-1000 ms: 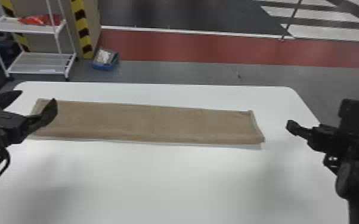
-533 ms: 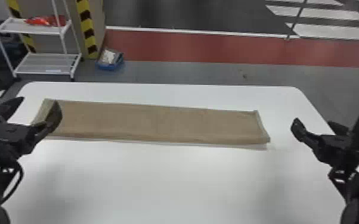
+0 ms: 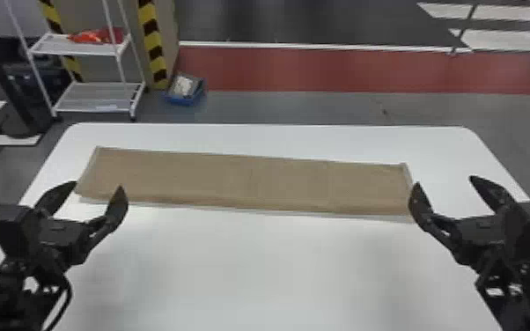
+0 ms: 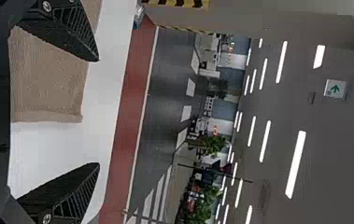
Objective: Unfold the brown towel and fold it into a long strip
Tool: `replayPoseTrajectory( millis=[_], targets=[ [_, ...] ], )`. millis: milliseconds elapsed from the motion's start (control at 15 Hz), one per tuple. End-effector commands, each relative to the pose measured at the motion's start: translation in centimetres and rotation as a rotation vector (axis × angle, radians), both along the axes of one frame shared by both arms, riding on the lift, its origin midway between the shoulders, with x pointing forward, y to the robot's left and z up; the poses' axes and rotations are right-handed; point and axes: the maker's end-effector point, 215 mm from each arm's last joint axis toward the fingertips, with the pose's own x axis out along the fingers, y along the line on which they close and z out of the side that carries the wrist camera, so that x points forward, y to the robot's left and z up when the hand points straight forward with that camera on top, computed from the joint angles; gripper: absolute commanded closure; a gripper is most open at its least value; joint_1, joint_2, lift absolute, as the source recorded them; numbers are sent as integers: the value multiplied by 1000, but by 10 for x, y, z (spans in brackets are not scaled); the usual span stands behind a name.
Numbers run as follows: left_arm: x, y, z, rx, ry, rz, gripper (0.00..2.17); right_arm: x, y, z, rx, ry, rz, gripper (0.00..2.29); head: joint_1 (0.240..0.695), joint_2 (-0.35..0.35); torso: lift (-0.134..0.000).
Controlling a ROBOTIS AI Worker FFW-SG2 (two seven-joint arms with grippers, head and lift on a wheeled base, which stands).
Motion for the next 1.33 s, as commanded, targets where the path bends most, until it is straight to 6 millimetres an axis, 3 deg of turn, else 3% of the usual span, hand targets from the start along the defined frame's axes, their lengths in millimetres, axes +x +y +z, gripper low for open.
replayPoseTrajectory(
  millis=[0, 200, 267, 533, 1267],
  targets=[
    [-18, 4, -4, -3, 9, 11, 147, -16, 32, 2, -8, -49, 60, 80, 695, -13, -123],
    [-25, -3, 1, -2, 12, 1, 147, -40, 71, 14, 46, -138, 143, 80, 695, 45, -123],
    [-27, -6, -2, -8, 17, 7, 151, -46, 75, 15, 72, -151, 147, 80, 695, 56, -123],
    [-37, -17, -1, -13, 13, 15, 147, -54, 84, -10, 152, -55, 107, 80, 695, 78, -123],
    [-57, -13, 8, -19, -14, 42, 147, -64, 91, 0, 181, -60, 111, 90, 695, 96, -123]
  ],
)
